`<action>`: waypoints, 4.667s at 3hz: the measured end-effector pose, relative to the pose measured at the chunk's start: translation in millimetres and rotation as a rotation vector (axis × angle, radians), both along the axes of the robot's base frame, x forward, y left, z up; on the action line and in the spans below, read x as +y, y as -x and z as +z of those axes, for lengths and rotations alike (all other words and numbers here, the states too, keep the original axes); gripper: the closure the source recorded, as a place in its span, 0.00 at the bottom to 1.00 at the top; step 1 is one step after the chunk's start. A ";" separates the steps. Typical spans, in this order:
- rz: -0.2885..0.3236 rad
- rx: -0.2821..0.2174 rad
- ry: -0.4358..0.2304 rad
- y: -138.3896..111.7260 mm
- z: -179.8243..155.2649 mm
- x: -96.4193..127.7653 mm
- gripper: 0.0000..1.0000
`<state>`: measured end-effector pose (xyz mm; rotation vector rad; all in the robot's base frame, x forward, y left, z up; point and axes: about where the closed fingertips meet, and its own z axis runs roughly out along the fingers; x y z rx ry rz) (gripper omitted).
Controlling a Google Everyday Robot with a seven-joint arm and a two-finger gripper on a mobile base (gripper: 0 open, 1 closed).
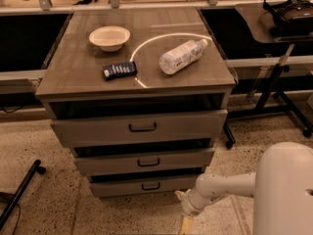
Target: Open bottom drawer
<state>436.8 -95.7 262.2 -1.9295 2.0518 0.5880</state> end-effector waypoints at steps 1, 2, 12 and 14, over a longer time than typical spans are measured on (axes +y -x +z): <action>0.045 -0.065 -0.003 -22.1 -3.8 2.2 0.00; 0.099 -0.112 0.002 -48.0 -13.6 7.0 0.00; 0.068 -0.130 -0.010 -73.6 -73.6 -3.9 0.44; 0.076 -0.151 -0.020 -69.7 -73.0 -14.8 0.00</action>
Offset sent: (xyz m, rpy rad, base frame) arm 0.0907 0.0117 -0.0234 -0.0097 -0.1869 0.1647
